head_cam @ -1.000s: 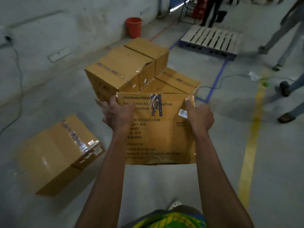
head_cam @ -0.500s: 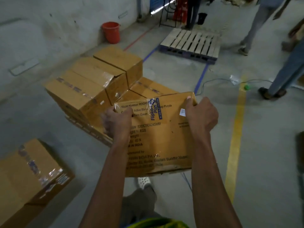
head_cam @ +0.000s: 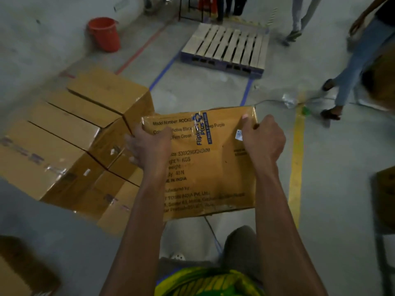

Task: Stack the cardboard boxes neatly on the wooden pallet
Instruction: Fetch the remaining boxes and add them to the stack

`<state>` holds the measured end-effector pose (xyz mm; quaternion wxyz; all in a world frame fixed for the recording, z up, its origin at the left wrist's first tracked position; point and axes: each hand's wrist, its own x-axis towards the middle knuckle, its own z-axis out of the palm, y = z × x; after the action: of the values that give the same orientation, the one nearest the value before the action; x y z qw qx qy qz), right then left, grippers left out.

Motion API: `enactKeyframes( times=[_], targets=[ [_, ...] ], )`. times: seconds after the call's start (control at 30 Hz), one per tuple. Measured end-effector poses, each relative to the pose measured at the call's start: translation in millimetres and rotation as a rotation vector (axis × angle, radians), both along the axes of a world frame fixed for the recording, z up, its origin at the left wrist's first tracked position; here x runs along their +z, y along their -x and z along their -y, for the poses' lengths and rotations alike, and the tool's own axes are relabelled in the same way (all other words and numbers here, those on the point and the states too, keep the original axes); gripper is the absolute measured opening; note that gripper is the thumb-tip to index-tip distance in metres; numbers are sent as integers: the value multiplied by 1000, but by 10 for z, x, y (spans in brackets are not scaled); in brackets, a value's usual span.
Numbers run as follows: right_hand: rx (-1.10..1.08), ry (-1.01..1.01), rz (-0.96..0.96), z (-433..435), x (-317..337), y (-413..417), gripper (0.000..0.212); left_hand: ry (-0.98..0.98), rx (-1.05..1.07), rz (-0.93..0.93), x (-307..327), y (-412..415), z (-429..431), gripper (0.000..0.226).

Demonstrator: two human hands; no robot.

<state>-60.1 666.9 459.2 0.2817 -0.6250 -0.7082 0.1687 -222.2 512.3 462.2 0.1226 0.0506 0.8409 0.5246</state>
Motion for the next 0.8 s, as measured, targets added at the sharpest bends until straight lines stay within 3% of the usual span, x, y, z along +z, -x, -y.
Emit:
enactKeyframes(
  times=[0.13, 0.27, 0.43, 0.63, 0.8],
  targets=[
    [77, -60, -27, -954, -22, 539, 55, -62, 101, 25, -55, 470, -832, 70],
    [253, -57, -65, -1971, -183, 1153, 57, -122, 266, 12, -155, 825, -1633, 55],
    [474, -18, -60, -3082, -253, 1620, 59, -73, 388, 37, 14, 943, -2491, 74],
    [631, 56, -141, -3669, -438, 2086, 56, -91, 508, 116, -164, 949, -2928, 79],
    [550, 229, -189, -3891, -1035, 2181, 62, -152, 517, 159, -745, 794, -3101, 74]
  ],
)
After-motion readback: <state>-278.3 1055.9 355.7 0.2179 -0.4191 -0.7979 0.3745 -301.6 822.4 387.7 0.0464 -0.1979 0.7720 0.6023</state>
